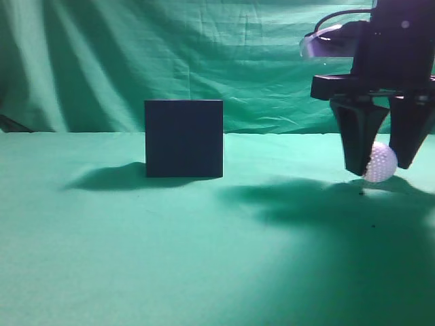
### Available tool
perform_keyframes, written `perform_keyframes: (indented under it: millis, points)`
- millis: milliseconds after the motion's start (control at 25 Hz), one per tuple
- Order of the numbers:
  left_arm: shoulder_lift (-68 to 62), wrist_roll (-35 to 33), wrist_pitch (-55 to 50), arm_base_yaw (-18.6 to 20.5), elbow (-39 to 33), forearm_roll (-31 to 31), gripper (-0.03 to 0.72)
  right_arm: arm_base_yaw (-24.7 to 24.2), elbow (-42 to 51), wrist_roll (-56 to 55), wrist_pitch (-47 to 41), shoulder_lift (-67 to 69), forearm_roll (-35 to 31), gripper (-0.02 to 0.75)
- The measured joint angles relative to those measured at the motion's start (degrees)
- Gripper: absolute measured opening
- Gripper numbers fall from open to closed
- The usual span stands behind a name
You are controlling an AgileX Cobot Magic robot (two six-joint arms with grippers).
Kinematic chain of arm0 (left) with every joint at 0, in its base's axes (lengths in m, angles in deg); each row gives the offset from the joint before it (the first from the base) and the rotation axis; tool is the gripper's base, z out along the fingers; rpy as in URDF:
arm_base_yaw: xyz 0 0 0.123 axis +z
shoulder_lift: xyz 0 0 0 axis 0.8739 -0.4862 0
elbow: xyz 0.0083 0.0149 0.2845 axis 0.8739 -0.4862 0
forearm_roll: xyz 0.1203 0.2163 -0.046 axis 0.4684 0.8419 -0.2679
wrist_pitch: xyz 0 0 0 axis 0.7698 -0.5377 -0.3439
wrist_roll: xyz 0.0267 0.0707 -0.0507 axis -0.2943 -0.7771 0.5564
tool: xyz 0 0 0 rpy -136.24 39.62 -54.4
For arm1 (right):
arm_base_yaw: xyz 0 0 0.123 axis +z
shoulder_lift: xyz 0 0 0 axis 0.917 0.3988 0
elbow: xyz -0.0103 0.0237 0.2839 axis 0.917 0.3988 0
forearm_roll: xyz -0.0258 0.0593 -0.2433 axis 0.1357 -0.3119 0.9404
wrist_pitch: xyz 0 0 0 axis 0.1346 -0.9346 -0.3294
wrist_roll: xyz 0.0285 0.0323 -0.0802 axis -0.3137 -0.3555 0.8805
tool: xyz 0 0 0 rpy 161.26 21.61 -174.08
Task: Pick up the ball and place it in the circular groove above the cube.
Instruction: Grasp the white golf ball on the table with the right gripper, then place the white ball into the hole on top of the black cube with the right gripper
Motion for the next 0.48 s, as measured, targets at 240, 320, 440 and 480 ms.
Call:
perform_keyframes:
  millis: [240, 320, 440, 480]
  points:
    - [0.00, 0.00, 0.00, 0.00, 0.00, 0.00, 0.000, 0.00, -0.58, -0.10, -1.40, 0.00, -0.22, 0.314]
    - [0.00, 0.00, 0.00, 0.00, 0.00, 0.00, 0.000, 0.00, -2.83, 0.01, -3.85, 0.13, -0.62, 0.314]
    - [0.00, 0.00, 0.00, 0.00, 0.00, 0.00, 0.000, 0.75, -9.54, 1.63, -7.71, 0.13, -1.70, 0.314]
    - [0.00, 0.00, 0.00, 0.00, 0.00, 0.00, 0.000, 1.34, -12.65, 2.04, -8.95, 0.13, -1.94, 0.314]
